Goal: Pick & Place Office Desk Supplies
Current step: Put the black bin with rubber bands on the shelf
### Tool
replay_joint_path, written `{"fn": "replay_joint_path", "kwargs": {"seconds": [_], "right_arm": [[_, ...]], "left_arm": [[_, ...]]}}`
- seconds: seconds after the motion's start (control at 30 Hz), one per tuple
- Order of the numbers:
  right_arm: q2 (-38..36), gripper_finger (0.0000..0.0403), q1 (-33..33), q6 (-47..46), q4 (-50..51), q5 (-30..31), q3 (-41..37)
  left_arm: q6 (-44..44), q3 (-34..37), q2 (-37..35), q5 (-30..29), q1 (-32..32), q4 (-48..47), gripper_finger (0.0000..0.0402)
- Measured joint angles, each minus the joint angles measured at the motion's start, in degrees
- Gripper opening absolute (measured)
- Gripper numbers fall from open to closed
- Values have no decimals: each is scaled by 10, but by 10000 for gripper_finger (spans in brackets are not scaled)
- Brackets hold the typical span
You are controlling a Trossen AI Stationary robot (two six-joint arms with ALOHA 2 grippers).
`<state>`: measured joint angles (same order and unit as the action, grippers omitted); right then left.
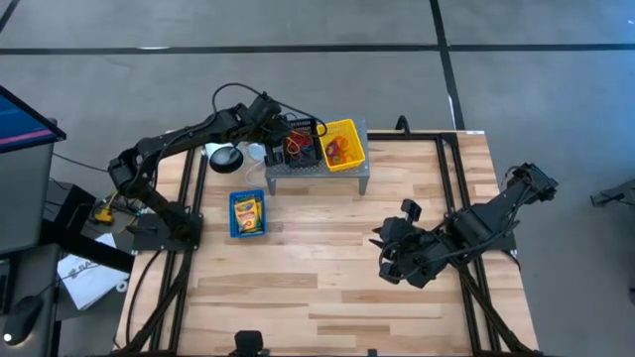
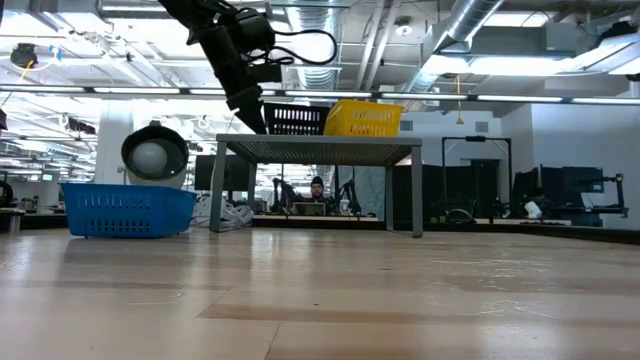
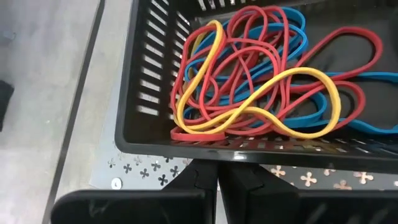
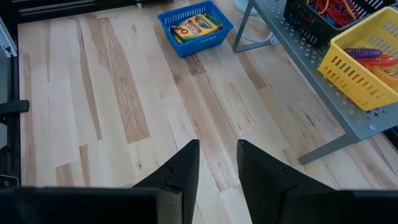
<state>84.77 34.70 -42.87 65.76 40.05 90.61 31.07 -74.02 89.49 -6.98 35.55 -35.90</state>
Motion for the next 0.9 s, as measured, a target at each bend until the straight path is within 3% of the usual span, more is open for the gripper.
{"fn": "replay_joint_path", "kwargs": {"seconds": [0.9], "right_arm": [[0,103,-23,24,-10,-15,0]], "left_arm": [[0,0,0,1,-31,10,2]]}}
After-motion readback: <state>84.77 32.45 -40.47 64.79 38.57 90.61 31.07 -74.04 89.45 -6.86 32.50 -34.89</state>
